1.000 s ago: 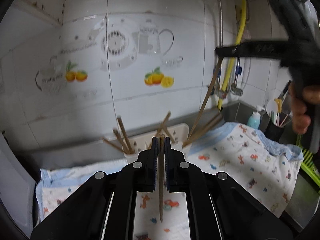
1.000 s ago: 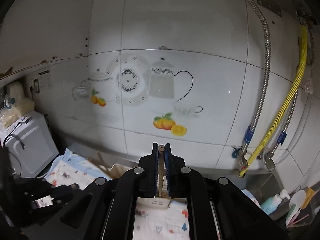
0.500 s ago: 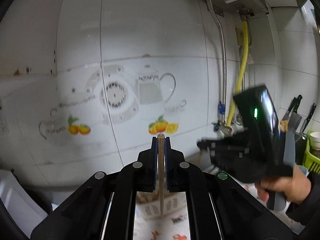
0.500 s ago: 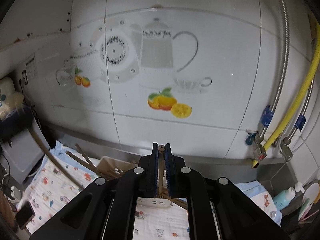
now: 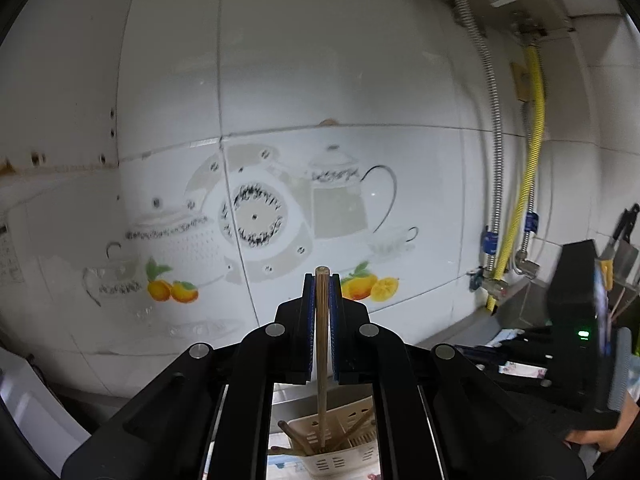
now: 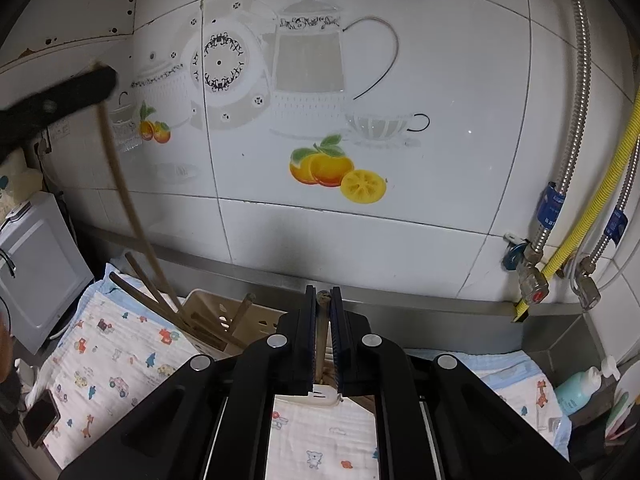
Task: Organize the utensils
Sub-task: 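Lower both held chopsticks into the cream holder from above, then open both tools to release the chopsticks into the holder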
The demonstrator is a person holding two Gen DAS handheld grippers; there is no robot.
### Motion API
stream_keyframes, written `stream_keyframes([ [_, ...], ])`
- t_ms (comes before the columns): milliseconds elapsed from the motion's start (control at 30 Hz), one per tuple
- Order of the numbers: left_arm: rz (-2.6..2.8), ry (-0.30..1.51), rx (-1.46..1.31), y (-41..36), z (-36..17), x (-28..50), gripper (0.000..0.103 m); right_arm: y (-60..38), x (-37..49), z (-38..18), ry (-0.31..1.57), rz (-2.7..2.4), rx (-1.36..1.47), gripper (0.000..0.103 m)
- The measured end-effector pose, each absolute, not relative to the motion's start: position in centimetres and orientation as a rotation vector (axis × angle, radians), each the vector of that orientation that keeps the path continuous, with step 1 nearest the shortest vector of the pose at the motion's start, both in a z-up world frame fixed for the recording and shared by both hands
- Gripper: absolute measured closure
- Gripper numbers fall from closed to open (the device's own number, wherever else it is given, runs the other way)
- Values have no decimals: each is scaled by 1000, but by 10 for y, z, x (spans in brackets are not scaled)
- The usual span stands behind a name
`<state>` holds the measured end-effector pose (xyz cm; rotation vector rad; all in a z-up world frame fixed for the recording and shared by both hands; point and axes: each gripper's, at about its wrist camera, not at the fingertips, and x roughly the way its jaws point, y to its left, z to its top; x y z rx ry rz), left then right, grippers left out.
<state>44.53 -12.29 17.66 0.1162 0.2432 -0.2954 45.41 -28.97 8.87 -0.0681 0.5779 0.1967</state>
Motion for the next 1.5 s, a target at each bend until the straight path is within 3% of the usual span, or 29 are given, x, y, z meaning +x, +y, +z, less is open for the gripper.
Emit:
stream_keyframes([
  [600, -268, 342, 52, -112, 137, 477, 97, -288, 447, 88, 564, 197, -80, 96],
  [1133, -286, 395, 36, -110, 130, 473, 94, -294, 429, 87, 551, 190, -66, 68],
  [1200, -281, 399, 34, -107, 129, 470, 83, -296, 425, 85, 547, 188, -57, 58],
  [1233, -278, 397, 28, -105, 129, 467, 63, -296, 422, 84, 543, 187, -55, 50],
  [1267, -267, 389, 25, -103, 128, 463, 52, -296, 420, 83, 541, 184, -58, 49],
  [1333, -268, 379, 20, -99, 127, 457, 52, -295, 415, 80, 542, 183, -63, 45],
  [1400, -267, 388, 17, -95, 124, 450, 50, -294, 410, 77, 543, 181, -65, 35],
  [1500, -257, 369, 16, -90, 123, 437, 27, -292, 401, 74, 528, 167, -83, 24],
])
